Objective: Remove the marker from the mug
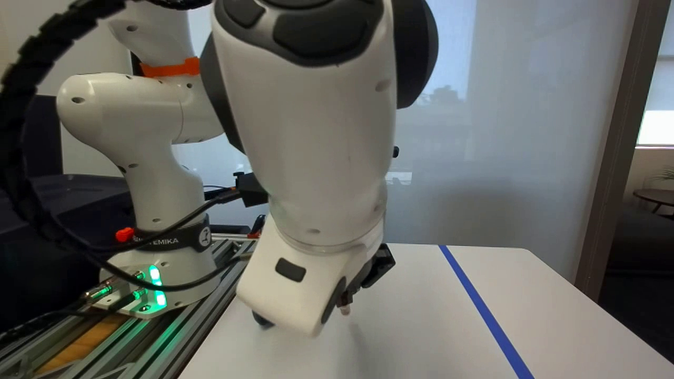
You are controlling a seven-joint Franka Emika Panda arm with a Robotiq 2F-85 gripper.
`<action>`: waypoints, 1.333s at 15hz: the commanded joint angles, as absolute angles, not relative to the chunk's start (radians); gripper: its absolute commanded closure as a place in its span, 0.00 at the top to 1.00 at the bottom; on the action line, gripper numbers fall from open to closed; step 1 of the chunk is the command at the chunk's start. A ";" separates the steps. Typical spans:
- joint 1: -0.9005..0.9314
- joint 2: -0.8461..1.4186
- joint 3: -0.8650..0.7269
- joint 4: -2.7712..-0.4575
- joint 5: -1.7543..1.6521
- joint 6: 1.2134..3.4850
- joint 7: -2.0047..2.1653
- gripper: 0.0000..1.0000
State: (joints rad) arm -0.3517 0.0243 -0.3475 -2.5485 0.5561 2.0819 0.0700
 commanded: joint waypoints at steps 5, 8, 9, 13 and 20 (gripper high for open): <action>-0.347 0.242 -0.310 -2.370 0.544 2.041 0.072 0.03; -0.348 0.294 -0.295 -2.324 0.531 2.039 0.081 0.03; -0.347 0.310 -0.292 -2.310 0.528 2.038 0.086 0.03; -0.346 0.356 -0.283 -2.266 0.516 2.034 0.109 0.03; -0.342 0.432 -0.275 -2.212 0.491 2.042 0.150 0.03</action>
State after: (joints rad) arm -0.3430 0.3833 -0.2788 -2.2564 0.5182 2.0553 0.1190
